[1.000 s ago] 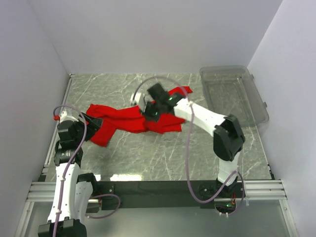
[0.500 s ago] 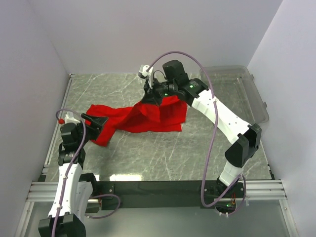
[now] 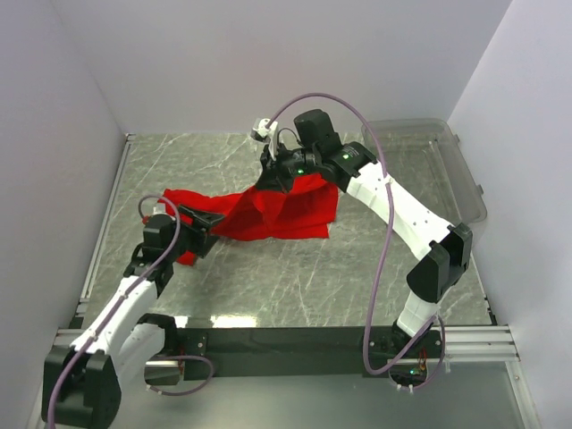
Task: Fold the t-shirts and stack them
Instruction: Flatten the tshirt out
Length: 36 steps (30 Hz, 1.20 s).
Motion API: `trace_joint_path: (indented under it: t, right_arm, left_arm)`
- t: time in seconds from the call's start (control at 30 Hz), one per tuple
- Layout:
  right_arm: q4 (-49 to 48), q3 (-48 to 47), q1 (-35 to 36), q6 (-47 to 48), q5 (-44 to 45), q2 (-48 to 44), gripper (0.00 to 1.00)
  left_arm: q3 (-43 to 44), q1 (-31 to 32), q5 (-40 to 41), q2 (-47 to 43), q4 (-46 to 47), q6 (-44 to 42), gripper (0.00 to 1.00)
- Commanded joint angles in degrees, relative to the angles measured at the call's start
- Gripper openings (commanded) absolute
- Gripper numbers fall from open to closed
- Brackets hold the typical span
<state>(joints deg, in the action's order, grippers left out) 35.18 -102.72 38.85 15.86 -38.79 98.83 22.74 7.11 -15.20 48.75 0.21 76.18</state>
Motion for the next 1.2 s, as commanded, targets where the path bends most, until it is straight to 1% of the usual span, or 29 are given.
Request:
trace_joint_path:
  t: [0.0,0.1,0.2,0.4,0.63,0.87,0.97,1.0,1.07,1.1,1.17]
  right_arm:
    - [-2.4,1.1,0.3,-1.0,-1.0,-0.7,0.0]
    - [-2.7,2.6,0.7,-0.5,-0.8,-1.4,0.0]
    - [-3.0,4.0,1.1,-0.3,-0.6,-2.0,0.0]
    - [-4.1,7.0,1.1,2.2,-0.4,-4.9,0.0]
    - [-3.5,6.7,1.1,3.1,-1.0,-4.5,0.0]
    - [-1.9,5.1,1.1,4.1,-1.3,-2.5,0.0]
    - [-1.9,5.1,1.1,4.1,-1.3,-2.1,0.0]
    - [-1.6,4.8,1.1,4.1,-1.2,-2.1,0.0]
    - [-1.3,4.4,1.1,4.2,-1.1,-1.7,0.0]
    - [-1.0,4.1,1.0,4.4,-1.2,-1.6,0.0]
    - [-0.6,3.9,1.0,4.8,-1.3,-1.4,0.0]
  left_arm:
    - [2.2,2.7,4.5,3.2,3.9,6.1,0.82]
    - [2.6,4.2,5.4,5.7,5.9,8.5,0.81]
    - [3.9,5.0,6.8,7.1,5.4,10.0,0.81]
    - [4.6,5.2,10.5,4.7,2.3,10.2,0.8]
    - [2.4,5.3,6.2,6.5,6.3,7.8,0.78]
    - [2.1,5.4,4.7,6.6,2.9,3.1,0.74]
    - [2.7,5.4,5.9,4.7,0.4,-2.2,0.72]
    - [4.2,5.4,7.5,3.9,-2.9,-8.9,0.72]
    - [6.0,5.4,9.3,1.3,-6.9,-16.3,0.74]
    - [7.4,5.3,10.0,0.2,-9.3,-24.1,0.74]
    - [8.3,5.4,11.2,-3.1,-10.8,-31.2,0.74]
